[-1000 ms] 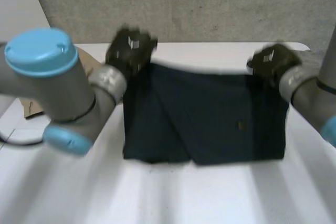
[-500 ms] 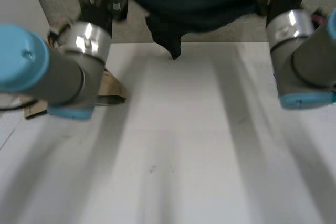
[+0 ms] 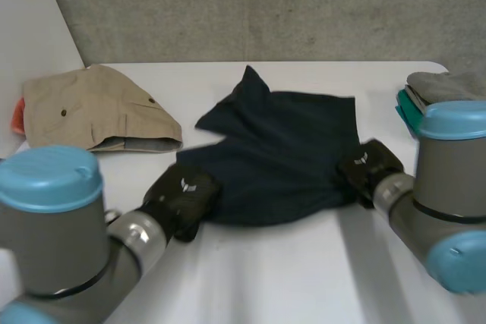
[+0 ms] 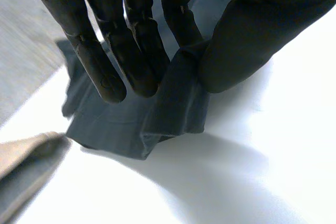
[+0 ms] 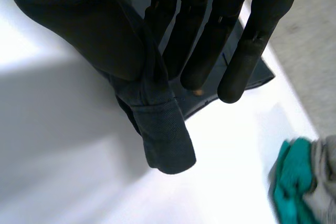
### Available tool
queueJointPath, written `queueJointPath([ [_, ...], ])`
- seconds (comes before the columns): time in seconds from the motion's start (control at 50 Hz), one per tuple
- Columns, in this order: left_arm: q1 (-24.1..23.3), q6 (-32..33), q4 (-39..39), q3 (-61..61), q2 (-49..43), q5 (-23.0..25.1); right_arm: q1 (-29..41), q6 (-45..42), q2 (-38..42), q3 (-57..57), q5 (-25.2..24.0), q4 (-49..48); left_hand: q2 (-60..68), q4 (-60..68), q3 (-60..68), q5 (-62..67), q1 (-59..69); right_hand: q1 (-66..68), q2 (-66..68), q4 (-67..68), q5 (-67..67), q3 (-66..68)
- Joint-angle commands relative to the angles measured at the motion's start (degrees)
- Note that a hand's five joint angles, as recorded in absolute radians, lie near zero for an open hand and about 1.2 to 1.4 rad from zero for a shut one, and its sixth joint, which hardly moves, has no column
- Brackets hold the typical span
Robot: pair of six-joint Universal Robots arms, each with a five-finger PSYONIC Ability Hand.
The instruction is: Fold the laundry.
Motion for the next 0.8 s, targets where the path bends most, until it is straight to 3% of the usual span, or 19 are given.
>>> queueJointPath([
  [0.02,-4.05,0.14,-23.74,-2.44,11.42,-0.30,-0.39,-9.03,-13.87,11.20,0.11,15.54,11.32,11.15,11.57,13.16,14.72,16.49,11.68,11.21,10.97,11.54],
  [0.08,-8.10,0.14,-29.03,-3.14,13.62,-0.30,-0.39,-11.85,-16.97,14.91,-0.06,18.90,11.32,11.15,11.57,13.16,14.72,16.49,11.68,11.21,10.97,11.54],
  [0.16,-10.39,0.32,-26.76,-2.53,13.54,-0.56,-0.39,-11.95,-17.59,16.76,-0.15,17.69,11.32,11.15,11.57,13.16,14.72,16.49,11.68,11.21,10.97,11.54],
  [0.18,-10.04,0.32,-23.96,-1.92,13.36,-0.74,-0.39,-11.95,-17.50,16.85,-0.15,17.07,-16.47,-16.64,-16.22,-14.63,-13.07,16.49,11.68,11.21,10.97,11.54],
  [0.2,-9.69,0.32,-22.28,-1.65,13.27,-0.82,-0.39,-11.86,-17.42,17.03,-0.15,16.28,-30.24,-30.41,-29.99,-28.40,-26.83,16.49,11.68,11.21,10.97,11.54],
  [0.26,-6.28,0.32,-14.92,-0.68,12.92,-1.52,-0.39,-11.07,-17.33,18.00,-0.06,12.77,-49.01,-49.19,-48.77,-47.18,-45.61,16.49,11.68,11.21,10.97,11.54],
  [0.4,4.71,-0.03,-0.93,0.64,10.38,-1.27,-0.22,-7.91,-17.15,19.67,-0.33,8.10,-47.20,-47.37,-46.95,-45.36,-43.80,16.49,11.68,11.21,10.97,11.54],
  [0.5,10.25,-0.12,6.90,3.79,-0.67,3.46,0.05,-6.68,-17.06,19.93,-0.50,6.00,-41.98,-42.16,-41.74,-40.15,-38.58,16.49,11.68,11.21,10.97,11.54],
  [0.66,16.23,0.14,7.62,11.17,-15.97,17.52,0.40,-5.10,-15.31,20.28,-0.41,2.21,-33.76,-33.93,-33.51,-31.92,-30.36,16.49,11.68,11.21,10.97,11.54],
  [0.8,16.59,0.14,8.41,15.93,-23.37,20.97,0.49,-4.22,-12.23,20.37,-0.33,0.90,-32.90,-33.07,-32.65,-31.06,-29.50,16.49,11.68,11.21,10.97,11.54],
])
